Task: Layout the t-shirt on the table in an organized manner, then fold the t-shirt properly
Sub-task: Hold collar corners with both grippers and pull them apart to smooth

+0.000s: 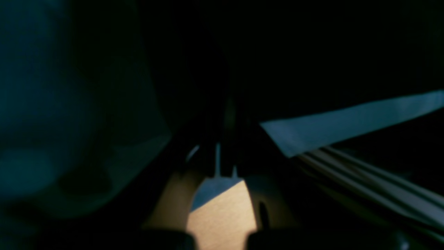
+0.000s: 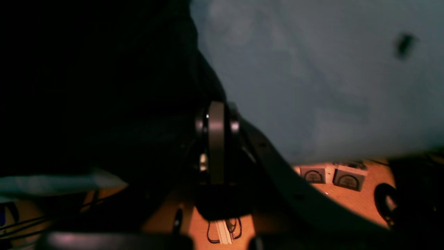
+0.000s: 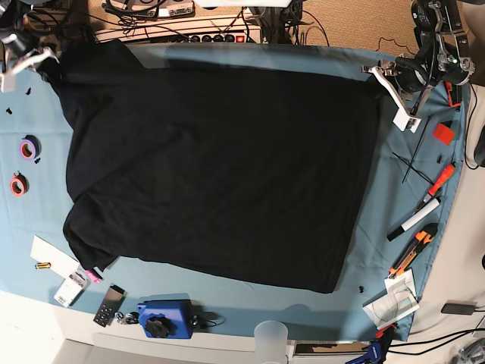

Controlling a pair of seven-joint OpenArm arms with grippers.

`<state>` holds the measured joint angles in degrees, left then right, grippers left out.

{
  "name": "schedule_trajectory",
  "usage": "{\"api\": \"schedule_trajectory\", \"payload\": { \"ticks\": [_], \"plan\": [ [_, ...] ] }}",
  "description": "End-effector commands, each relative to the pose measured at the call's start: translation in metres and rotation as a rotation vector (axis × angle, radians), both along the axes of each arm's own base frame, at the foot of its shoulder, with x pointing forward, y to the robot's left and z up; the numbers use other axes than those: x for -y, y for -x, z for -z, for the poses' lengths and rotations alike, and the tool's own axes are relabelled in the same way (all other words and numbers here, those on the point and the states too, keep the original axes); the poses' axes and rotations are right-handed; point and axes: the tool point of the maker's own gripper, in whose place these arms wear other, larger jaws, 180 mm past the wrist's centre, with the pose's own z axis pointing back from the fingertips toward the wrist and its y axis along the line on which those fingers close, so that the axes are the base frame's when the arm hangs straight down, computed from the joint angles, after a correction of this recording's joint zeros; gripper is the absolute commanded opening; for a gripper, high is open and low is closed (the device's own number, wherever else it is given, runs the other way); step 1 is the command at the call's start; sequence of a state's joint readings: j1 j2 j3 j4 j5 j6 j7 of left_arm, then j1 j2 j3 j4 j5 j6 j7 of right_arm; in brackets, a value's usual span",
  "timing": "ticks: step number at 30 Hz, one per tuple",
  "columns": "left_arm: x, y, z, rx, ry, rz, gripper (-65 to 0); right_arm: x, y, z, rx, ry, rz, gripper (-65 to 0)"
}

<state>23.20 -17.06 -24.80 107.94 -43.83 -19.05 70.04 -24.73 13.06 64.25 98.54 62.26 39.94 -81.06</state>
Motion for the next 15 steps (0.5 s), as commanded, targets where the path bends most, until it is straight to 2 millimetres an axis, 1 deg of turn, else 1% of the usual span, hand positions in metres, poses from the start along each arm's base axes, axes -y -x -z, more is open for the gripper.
{"api": "schedule_trajectory", "payload": {
  "ticks": [1,4,6,9,12,15],
  "plan": [
    [-0.007,0.003,-0.003,-0.004,-0.029,0.012,-65.0,0.010,-0.001,-0.014,0.031,0.037,0.006,-65.0],
    [-0.009,0.015,0.002,-0.040,-0.032,0.013,-65.0,0.017,0.009,-0.016,0.020,0.051,0.034,-65.0],
    [-0.011,0.027,0.006,-0.072,-0.035,0.010,-65.0,0.019,0.014,-0.016,0.013,0.056,0.042,-65.0],
    [-0.020,0.044,0.009,-0.114,-0.051,-0.009,-65.0,0.018,0.017,-0.013,0.002,0.051,0.045,-65.0],
    [-0.035,0.053,0.005,-0.118,-0.071,-0.054,-65.0,0.018,0.020,-0.012,-0.005,0.050,0.045,-65.0],
    [-0.043,0.056,-0.004,-0.100,-0.042,-0.098,-65.0,0.018,0.024,-0.011,-0.019,0.049,0.044,-65.0]
  ]
}}
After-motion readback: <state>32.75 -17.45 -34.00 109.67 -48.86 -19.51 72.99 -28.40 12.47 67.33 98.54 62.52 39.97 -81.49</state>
